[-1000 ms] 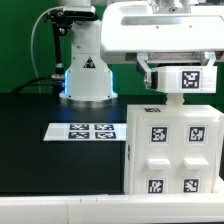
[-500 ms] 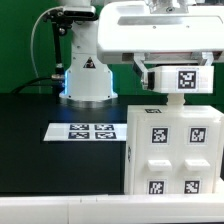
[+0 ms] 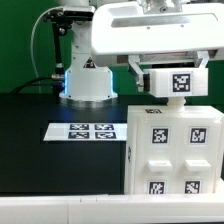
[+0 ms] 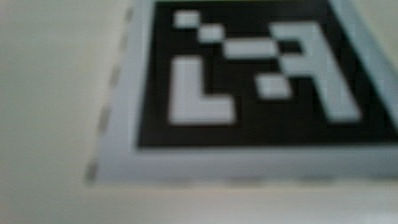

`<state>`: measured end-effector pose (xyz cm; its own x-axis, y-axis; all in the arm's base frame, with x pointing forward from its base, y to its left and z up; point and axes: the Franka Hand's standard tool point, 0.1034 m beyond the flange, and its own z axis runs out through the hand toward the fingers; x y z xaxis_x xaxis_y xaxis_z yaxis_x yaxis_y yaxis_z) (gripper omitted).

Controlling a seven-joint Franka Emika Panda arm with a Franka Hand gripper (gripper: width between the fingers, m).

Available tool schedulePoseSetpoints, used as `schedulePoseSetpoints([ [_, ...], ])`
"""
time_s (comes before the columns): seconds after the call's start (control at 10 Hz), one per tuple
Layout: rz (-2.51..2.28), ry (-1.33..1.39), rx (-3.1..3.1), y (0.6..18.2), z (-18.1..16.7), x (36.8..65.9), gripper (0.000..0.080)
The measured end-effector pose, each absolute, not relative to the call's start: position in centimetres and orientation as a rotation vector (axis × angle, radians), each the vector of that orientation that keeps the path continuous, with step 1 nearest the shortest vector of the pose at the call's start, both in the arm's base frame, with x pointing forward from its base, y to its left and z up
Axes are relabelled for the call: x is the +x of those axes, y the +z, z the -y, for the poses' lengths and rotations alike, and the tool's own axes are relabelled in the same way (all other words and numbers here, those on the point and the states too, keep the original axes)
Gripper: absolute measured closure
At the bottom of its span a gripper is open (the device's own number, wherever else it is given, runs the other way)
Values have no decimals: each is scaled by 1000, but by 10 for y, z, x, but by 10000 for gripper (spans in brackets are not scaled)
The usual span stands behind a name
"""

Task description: Assemble cabinet

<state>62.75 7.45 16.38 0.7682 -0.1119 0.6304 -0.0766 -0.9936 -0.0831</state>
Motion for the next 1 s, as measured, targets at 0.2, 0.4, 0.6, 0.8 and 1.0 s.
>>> schedulePoseSetpoints([
  [0.2, -171, -994, -2905, 163, -86, 628, 262],
  [0.4, -181, -1042, -2895, 164, -87, 628, 262],
  [0.6, -177, -1085, -2909, 158, -78, 626, 262],
  [0.8, -177, -1088, -2916, 151, -76, 626, 262],
  [1.0, -194, -1075, -2912, 151, -78, 628, 262],
])
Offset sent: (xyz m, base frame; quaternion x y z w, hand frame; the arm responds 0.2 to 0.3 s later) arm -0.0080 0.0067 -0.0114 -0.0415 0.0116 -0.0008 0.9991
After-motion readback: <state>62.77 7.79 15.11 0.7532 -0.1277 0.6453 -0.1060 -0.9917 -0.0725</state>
